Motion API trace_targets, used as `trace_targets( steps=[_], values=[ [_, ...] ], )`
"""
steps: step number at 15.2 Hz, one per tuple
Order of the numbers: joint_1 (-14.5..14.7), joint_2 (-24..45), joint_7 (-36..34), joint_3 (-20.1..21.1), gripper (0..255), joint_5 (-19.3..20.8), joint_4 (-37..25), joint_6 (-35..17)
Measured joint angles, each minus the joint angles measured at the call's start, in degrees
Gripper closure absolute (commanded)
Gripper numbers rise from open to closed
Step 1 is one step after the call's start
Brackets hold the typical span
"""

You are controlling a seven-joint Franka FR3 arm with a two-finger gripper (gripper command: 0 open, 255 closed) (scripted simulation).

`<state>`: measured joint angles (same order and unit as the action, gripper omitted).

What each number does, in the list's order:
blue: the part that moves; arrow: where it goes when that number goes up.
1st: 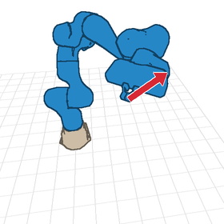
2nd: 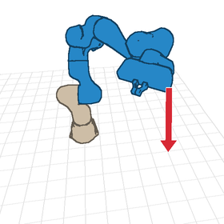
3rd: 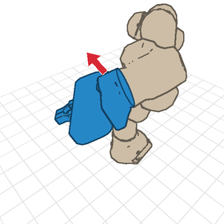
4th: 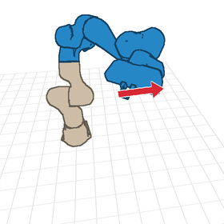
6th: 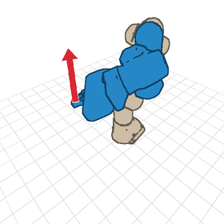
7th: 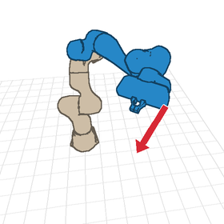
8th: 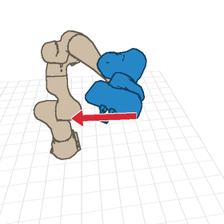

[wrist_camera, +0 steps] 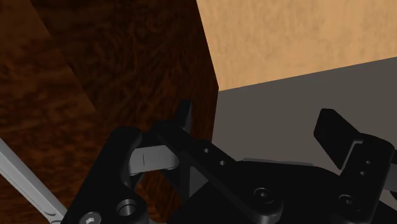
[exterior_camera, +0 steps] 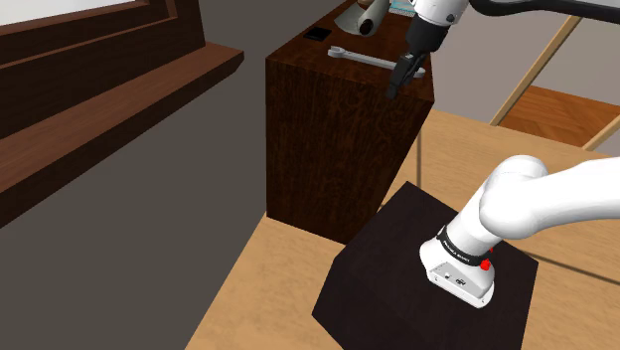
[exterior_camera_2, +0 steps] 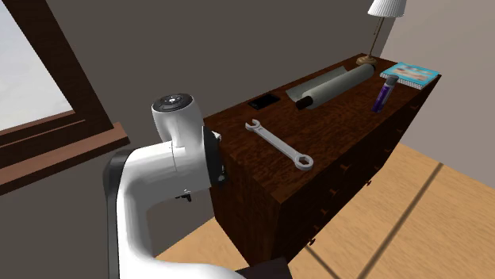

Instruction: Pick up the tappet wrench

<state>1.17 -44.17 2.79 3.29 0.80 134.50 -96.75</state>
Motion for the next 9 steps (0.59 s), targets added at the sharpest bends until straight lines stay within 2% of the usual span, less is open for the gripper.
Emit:
trace_targets(
  steps=[2, 9],
  values=[
    [-0.1, 0.2, 0.8, -0.7, 0, 0.3, 0.0, -0.2],
    [-1.5, 7.3, 12.5, -9.4, 0, 3.6, -3.5, -4.7]
  ],
)
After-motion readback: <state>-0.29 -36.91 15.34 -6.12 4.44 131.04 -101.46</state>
